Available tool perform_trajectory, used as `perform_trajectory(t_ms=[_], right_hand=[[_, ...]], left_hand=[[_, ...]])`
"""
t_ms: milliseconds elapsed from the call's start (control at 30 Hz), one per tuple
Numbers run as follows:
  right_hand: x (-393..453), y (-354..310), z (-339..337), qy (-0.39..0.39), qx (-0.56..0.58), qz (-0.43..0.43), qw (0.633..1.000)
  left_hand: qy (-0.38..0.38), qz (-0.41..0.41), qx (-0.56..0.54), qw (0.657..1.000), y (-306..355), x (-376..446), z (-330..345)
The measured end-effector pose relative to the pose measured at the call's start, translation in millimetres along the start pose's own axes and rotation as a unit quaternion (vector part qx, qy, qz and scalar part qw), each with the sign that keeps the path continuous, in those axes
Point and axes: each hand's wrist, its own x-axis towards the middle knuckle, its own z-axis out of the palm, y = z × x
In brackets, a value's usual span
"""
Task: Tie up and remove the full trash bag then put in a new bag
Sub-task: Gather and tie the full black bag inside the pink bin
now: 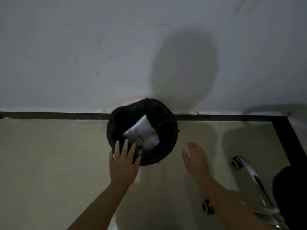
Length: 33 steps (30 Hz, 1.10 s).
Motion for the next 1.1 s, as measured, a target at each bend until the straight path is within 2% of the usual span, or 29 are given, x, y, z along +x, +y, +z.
perform_trajectory(t_ms=[33, 67, 100, 200, 267, 367, 467, 500, 667, 733, 800, 833, 900, 967, 1100], right_hand=[[4, 8, 16, 0.017, 0.016, 0.013, 1.000], [9, 12, 24, 0.017, 0.032, 0.033, 0.999], [19, 20, 37, 0.030, 0.049, 0.041, 0.998], [39, 35, 61, 0.021, 0.125, 0.077, 0.989], [47, 36, 70, -0.014, 0.225, 0.141, 0.964], [62, 29, 80, -0.109, 0.403, 0.262, 0.870], [71, 23, 90, -0.164, 0.538, 0.311, 0.766], [74, 21, 91, -0.157, 0.582, 0.311, 0.734], [81, 23, 75, -0.096, 0.713, 0.279, 0.636], [84, 27, 60, -0.068, 0.739, 0.259, 0.619], [86, 28, 41, -0.030, 0.726, 0.241, 0.644], [85, 26, 32, -0.009, 0.693, 0.220, 0.687], [83, 19, 16, 0.031, 0.573, 0.150, 0.805], [75, 1, 3, 0.053, 0.459, 0.041, 0.886], [59, -43, 3, 0.017, 0.258, -0.165, 0.952]], left_hand=[[0.029, 0.021, 0.000, 0.999, -1, 5, 14], [0.018, 0.032, 0.001, 0.999, -1, 9, 22], [0.040, 0.049, 0.008, 0.998, -2, 16, 38], [0.070, 0.071, 0.035, 0.994, -4, 27, 70], [0.089, 0.063, 0.032, 0.994, -5, 27, 75], [0.116, 0.060, 0.040, 0.991, -5, 27, 75], [0.125, 0.058, 0.048, 0.989, -2, 26, 73], [0.131, 0.057, 0.051, 0.988, -2, 26, 73], [0.145, 0.062, 0.049, 0.986, -1, 27, 73], [0.152, 0.067, 0.049, 0.985, -2, 27, 74], [0.156, 0.066, 0.050, 0.984, -3, 27, 76], [0.158, 0.066, 0.052, 0.984, -5, 27, 76], [0.150, 0.068, 0.054, 0.985, -6, 27, 75], [0.145, 0.070, 0.051, 0.986, -8, 26, 76], [0.180, 0.061, -0.002, 0.982, -13, 20, 70]])
